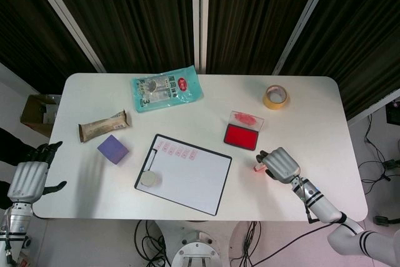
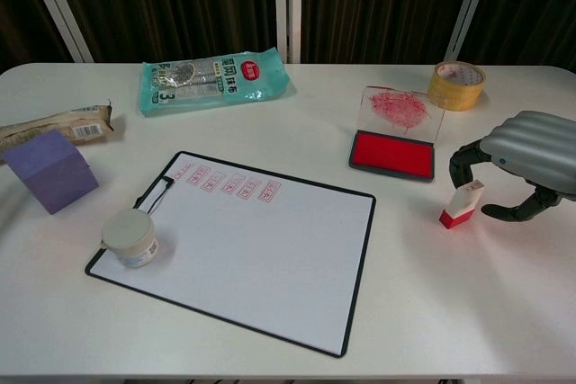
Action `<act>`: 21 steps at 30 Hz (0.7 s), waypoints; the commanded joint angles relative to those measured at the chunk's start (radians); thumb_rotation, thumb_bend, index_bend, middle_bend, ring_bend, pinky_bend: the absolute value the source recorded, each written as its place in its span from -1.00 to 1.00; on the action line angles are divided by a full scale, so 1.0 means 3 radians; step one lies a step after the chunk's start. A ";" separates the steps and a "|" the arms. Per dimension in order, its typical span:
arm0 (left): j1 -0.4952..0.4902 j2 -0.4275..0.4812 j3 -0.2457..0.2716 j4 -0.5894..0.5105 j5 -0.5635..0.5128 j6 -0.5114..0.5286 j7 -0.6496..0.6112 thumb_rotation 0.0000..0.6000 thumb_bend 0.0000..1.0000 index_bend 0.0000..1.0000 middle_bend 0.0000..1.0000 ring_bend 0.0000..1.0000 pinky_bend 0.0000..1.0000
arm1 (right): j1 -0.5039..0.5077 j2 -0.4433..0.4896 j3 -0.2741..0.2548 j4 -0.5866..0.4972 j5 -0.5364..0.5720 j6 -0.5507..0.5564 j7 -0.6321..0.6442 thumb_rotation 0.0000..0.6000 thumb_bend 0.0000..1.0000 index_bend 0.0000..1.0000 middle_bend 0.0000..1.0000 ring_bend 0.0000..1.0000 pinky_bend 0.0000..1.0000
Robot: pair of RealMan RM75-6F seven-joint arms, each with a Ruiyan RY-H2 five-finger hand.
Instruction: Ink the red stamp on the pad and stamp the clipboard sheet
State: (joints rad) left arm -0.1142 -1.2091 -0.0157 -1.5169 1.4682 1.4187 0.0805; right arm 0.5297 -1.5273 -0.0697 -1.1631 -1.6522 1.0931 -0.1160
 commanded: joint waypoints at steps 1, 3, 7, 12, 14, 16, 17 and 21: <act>0.0001 0.0003 -0.0001 0.0000 -0.0001 0.0002 0.0000 1.00 -1.00 -0.78 -0.69 -0.76 -0.56 | -0.0001 -0.0035 -0.0001 0.0044 -0.0013 0.0017 0.0025 1.00 -0.54 -0.08 -0.16 0.78 0.94; 0.0003 0.0007 -0.0002 -0.0003 -0.0001 0.0004 0.0001 1.00 -1.00 -0.78 -0.69 -0.76 -0.56 | 0.0000 -0.0061 0.0001 0.0079 -0.0018 0.0025 0.0045 1.00 -0.54 -0.08 -0.15 0.78 0.94; 0.0005 0.0013 -0.0002 -0.0010 -0.0004 0.0003 0.0006 1.00 -1.00 -0.78 -0.69 -0.76 -0.56 | 0.0004 -0.0104 0.0008 0.0139 -0.0021 0.0036 0.0078 1.00 -0.53 -0.06 -0.13 0.78 0.94; 0.0004 0.0015 -0.0002 -0.0013 -0.0004 -0.0002 0.0008 1.00 -1.00 -0.78 -0.69 -0.76 -0.56 | 0.0006 -0.0154 0.0009 0.0211 -0.0029 0.0051 0.0115 1.00 -0.52 -0.03 -0.09 0.78 0.94; 0.0005 0.0016 -0.0002 -0.0014 -0.0004 -0.0002 0.0008 1.00 -1.00 -0.78 -0.69 -0.76 -0.56 | 0.0008 -0.0168 0.0011 0.0231 -0.0032 0.0059 0.0131 1.00 -0.52 -0.02 -0.09 0.78 0.94; 0.0005 0.0016 -0.0002 -0.0013 -0.0005 -0.0003 0.0007 1.00 -1.00 -0.78 -0.69 -0.76 -0.56 | 0.0011 -0.0176 0.0011 0.0240 -0.0033 0.0059 0.0141 1.00 -0.52 -0.02 -0.09 0.78 0.94; 0.0005 0.0016 -0.0002 -0.0013 -0.0006 -0.0004 0.0006 1.00 -1.00 -0.78 -0.69 -0.76 -0.56 | 0.0012 -0.0179 0.0011 0.0244 -0.0034 0.0059 0.0149 1.00 -0.52 -0.02 -0.08 0.78 0.94; 0.0005 0.0017 -0.0001 -0.0011 -0.0008 -0.0010 0.0002 1.00 -1.00 -0.78 -0.69 -0.76 -0.56 | 0.0017 -0.0190 0.0005 0.0256 -0.0040 0.0058 0.0164 1.00 -0.51 -0.02 -0.07 0.78 0.94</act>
State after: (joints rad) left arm -0.1126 -1.2041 -0.0160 -1.5202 1.4660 1.4158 0.0814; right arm 0.5345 -1.5840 -0.0680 -1.0867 -1.6641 1.1111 -0.0672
